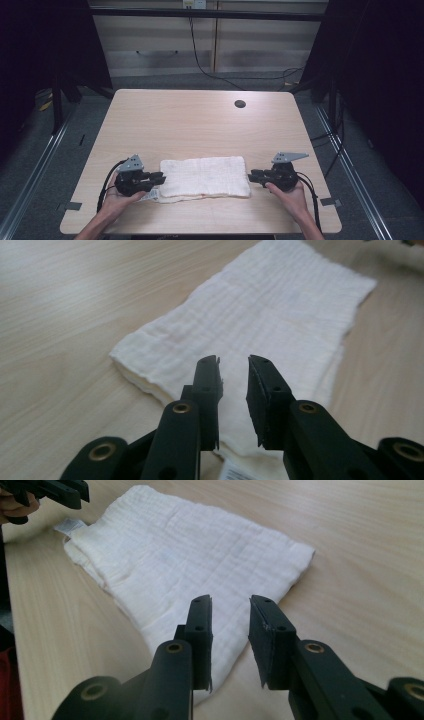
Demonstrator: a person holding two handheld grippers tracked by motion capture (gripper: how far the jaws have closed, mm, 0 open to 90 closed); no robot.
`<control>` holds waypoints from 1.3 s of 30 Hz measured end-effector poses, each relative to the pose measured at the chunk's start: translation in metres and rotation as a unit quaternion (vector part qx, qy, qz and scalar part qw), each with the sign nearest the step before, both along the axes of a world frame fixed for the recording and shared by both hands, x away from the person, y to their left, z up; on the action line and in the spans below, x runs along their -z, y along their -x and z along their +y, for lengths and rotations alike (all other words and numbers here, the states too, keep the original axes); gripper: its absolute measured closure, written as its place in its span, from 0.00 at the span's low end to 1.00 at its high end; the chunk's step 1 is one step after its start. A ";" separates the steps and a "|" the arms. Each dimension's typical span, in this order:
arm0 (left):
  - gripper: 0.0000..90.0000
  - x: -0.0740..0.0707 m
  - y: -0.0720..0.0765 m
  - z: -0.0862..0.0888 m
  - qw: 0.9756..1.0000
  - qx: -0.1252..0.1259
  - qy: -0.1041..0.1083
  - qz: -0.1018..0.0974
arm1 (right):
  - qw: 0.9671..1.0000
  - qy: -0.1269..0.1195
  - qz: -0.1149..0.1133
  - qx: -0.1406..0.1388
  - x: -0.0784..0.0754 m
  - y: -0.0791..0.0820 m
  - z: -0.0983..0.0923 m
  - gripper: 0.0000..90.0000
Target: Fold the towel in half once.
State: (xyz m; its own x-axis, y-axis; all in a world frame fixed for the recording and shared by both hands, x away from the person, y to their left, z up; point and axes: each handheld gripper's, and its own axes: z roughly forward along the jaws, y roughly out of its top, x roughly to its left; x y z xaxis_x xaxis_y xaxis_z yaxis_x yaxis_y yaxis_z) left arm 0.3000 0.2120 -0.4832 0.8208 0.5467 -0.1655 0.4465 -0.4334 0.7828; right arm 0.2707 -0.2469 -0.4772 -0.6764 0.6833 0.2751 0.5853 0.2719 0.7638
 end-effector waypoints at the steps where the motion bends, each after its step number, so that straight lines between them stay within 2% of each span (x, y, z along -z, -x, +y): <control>1: 0.83 0.001 -0.004 -0.002 1.000 -0.003 -0.002 0.001 | 1.000 0.001 -0.001 0.003 -0.001 -0.004 0.001 0.80; 4: 0.83 0.005 -0.014 -0.011 1.000 -0.004 -0.005 -0.005 | 1.000 0.003 -0.005 0.005 -0.003 -0.020 0.004 0.81; 6: 0.83 0.008 -0.020 -0.016 1.000 -0.003 -0.008 0.002 | 1.000 0.000 -0.006 0.009 -0.005 -0.031 0.006 0.81; 9: 0.83 0.016 -0.029 -0.022 0.999 -0.010 -0.032 0.003 | 1.000 0.009 -0.003 0.015 -0.003 -0.050 0.009 0.81; 14: 0.83 0.021 -0.030 -0.022 0.999 -0.013 -0.040 0.002 | 1.000 0.023 0.013 0.014 0.008 -0.078 0.017 0.79; 18: 0.84 0.023 -0.031 -0.021 0.999 -0.013 -0.036 0.002 | 0.999 0.025 0.020 0.014 0.018 -0.090 0.026 0.72; 23: 0.84 0.024 -0.033 -0.019 0.999 -0.013 -0.031 0.001 | 0.999 0.040 0.023 0.007 0.024 -0.091 0.032 0.71; 26: 0.83 0.024 -0.034 -0.019 0.999 -0.011 -0.031 -0.002 | 0.999 0.047 0.019 0.009 0.026 -0.090 0.031 0.67; 29: 0.83 0.024 -0.034 -0.019 0.999 -0.011 -0.030 -0.003 | 0.998 0.062 0.015 0.006 0.029 -0.089 0.033 0.68; 30: 0.83 0.024 -0.034 -0.019 0.999 -0.011 -0.030 -0.003 | 0.998 0.061 0.014 0.007 0.029 -0.089 0.033 0.68; 34: 0.82 0.024 -0.034 -0.018 1.000 -0.010 -0.028 0.004 | 0.998 0.063 0.012 -0.002 0.030 -0.088 0.034 0.77; 37: 0.78 0.020 -0.038 -0.012 0.999 -0.018 -0.033 0.008 | 0.998 0.057 0.013 -0.005 0.031 -0.087 0.035 0.89; 39: 0.77 0.017 -0.042 -0.004 1.000 -0.024 -0.013 0.010 | 0.998 0.057 0.017 -0.005 0.031 -0.088 0.034 0.95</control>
State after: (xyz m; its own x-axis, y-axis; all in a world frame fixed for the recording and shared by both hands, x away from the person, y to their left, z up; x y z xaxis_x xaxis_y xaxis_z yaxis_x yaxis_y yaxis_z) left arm 0.3419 0.2076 -0.4998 0.7901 0.5898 -0.1670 0.4825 -0.4304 0.7628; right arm 0.3584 -0.2126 -0.5084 -0.6748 0.7048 0.2188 0.6068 0.3612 0.7081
